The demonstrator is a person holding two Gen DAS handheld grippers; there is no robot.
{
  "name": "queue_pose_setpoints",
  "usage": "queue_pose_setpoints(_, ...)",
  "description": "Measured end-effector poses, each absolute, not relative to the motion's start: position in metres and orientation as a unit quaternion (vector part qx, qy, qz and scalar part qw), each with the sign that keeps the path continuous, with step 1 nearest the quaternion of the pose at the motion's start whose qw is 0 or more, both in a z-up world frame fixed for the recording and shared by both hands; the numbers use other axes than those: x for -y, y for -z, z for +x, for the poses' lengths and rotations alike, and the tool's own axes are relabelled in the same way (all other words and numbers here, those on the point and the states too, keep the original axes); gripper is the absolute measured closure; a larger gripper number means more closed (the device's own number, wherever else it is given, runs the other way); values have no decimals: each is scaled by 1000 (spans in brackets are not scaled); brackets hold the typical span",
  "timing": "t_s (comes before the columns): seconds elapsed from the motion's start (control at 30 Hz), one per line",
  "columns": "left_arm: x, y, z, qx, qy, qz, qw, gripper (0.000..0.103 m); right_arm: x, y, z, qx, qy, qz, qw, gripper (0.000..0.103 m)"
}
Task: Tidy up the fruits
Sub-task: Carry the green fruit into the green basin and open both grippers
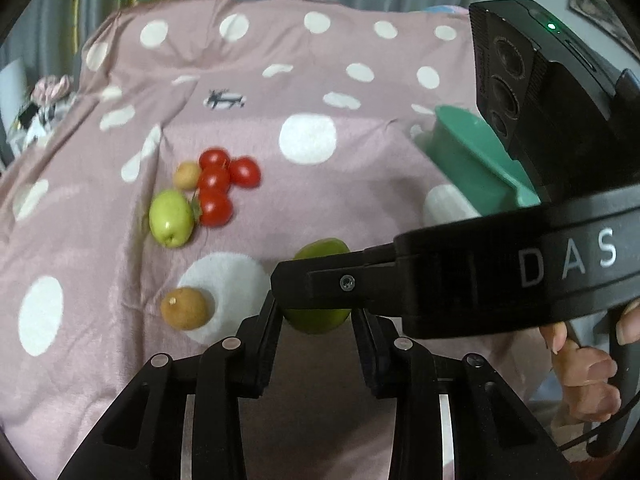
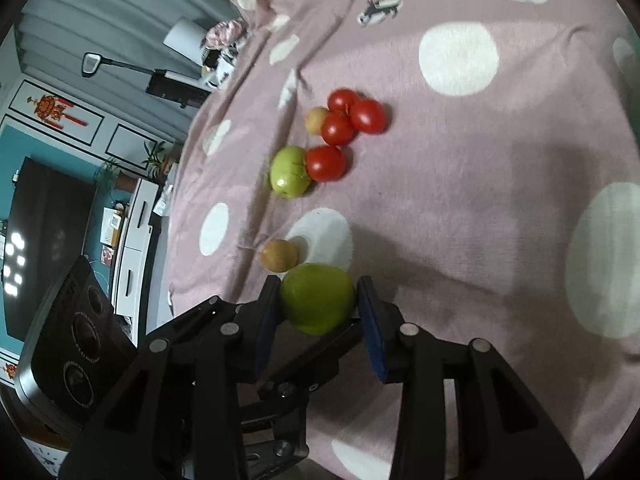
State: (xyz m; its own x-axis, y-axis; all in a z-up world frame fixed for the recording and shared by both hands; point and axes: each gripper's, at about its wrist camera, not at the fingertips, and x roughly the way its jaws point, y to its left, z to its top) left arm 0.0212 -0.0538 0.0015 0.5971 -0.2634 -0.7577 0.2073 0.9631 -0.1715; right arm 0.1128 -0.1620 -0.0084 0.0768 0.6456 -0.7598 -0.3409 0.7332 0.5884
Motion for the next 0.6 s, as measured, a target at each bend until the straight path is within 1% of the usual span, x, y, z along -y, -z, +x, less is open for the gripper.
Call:
queue_pose_setpoints(0.1, 61, -14, 22, -415, 137, -13, 900, 67, 172, -5, 109, -575, -344, 140, 729, 64)
queue_pose_setpoints(0.3, 81, -38, 30, -397, 170, -19, 902, 67, 207, -35, 99, -535, -332, 159, 760, 64)
queue_pose_setpoints(0.4, 109, -54, 30, -379, 182, 17, 907, 67, 233, -50, 96, -514, -327, 176, 773, 64)
queue_pose_setpoints(0.6, 163, -79, 35, -359, 214, 49, 907, 67, 292, -76, 87, -463, -300, 210, 807, 64)
